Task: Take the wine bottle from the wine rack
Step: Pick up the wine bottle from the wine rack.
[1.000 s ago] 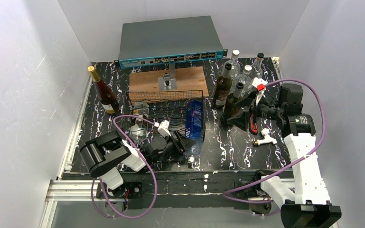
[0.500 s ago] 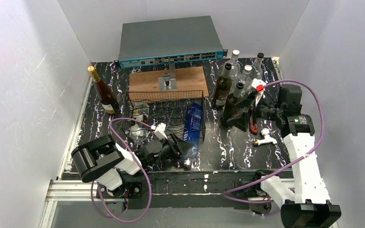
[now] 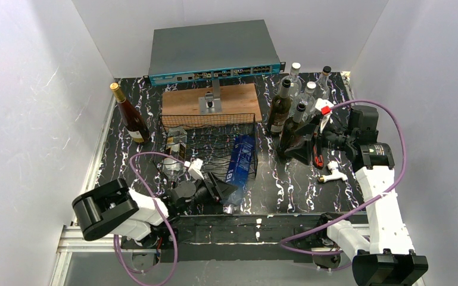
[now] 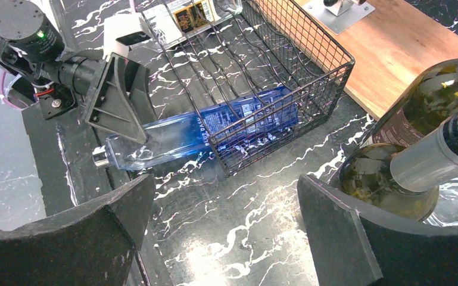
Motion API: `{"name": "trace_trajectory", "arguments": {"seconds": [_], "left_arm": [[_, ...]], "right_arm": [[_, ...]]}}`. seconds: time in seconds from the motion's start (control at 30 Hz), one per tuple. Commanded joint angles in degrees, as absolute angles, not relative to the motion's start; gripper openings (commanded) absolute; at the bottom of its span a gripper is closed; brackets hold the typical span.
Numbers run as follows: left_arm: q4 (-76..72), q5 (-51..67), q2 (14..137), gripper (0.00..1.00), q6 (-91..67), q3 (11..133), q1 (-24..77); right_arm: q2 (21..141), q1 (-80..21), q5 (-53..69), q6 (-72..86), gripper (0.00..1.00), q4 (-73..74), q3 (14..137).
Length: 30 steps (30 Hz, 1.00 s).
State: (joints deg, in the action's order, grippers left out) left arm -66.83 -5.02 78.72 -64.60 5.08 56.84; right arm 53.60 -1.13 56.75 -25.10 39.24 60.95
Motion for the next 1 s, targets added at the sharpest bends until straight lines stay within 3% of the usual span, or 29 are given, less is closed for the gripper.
{"name": "trace_trajectory", "arguments": {"seconds": [0.0,0.53,0.97], "left_arm": [[-68.10,-5.30,73.54,0.00,-62.29,3.63,56.93],[-51.92,-2.23,54.30,0.00,-62.91,0.66,56.93],[-43.30,-1.29,47.30,0.00,-63.00,1.58,56.98]], "right_arm": [[53.73,-0.97,57.31,-25.84,0.98,38.41,60.66],[56.17,-4.13,57.00,-34.38,0.98,44.24,61.51],[62.48,-25.52,46.21,-51.14,0.95,45.95,59.38]]}}
